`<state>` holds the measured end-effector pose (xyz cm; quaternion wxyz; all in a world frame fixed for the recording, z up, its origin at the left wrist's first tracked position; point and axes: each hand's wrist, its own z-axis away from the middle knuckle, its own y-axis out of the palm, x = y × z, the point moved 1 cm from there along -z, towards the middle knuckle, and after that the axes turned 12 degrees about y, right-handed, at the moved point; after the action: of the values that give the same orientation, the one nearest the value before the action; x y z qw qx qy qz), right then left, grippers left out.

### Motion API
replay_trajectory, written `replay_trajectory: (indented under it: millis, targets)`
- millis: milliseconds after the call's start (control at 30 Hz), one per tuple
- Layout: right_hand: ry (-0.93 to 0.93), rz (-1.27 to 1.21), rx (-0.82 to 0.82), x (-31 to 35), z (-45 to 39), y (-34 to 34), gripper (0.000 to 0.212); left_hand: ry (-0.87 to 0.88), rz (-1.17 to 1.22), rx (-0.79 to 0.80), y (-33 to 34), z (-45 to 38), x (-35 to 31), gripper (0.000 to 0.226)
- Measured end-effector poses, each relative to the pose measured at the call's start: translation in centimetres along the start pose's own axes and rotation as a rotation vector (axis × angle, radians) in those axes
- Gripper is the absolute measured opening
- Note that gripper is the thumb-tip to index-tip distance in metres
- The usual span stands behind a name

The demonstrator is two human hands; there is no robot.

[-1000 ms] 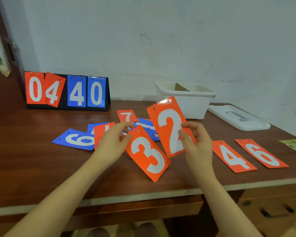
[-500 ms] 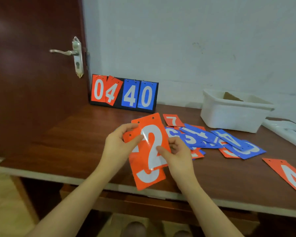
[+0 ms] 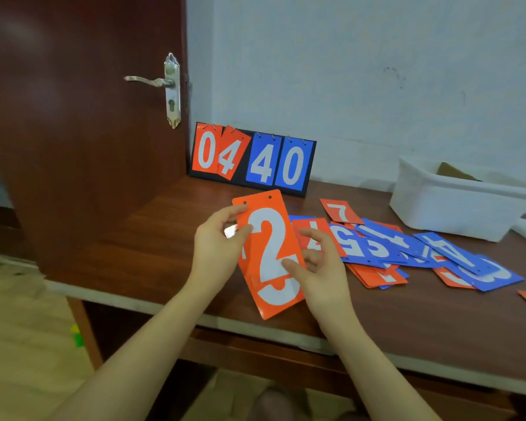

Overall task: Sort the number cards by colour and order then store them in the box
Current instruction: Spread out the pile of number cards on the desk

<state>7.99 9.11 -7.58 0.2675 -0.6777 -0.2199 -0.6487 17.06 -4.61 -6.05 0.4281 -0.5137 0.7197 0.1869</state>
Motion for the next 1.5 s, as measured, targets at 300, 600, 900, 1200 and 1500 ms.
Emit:
replay_trajectory:
  millis: [300,600,900,1200,1500]
  targets:
    - [-0.079,0.068,-0.159,0.0,0.8,-2.8,0.019,0.054,0.040,-0.109,-0.2,-0.2,-1.2,0.033]
    - [0.033,0.799,-0.352,-1.0,0.4,-4.2,0.032,0.063,-0.601,0.434,-1.4,0.2,1.7,0.037]
    - [-0.072,1.206,-0.147,-1.2,1.1,-3.5,0.033,0.044,-0.871,0.602,-1.8,1.0,3.1,0.037]
    - [0.199,1.118,-0.372,1.7,-6.5,-6.2,0.051,0.341,-0.835,0.591,3.4,-2.3,0.7,0.039]
    - [0.370,1.041,-0.195,-0.3,-12.7,-6.6,0.049,0.469,-0.844,0.848,11.4,-6.4,1.6,0.054]
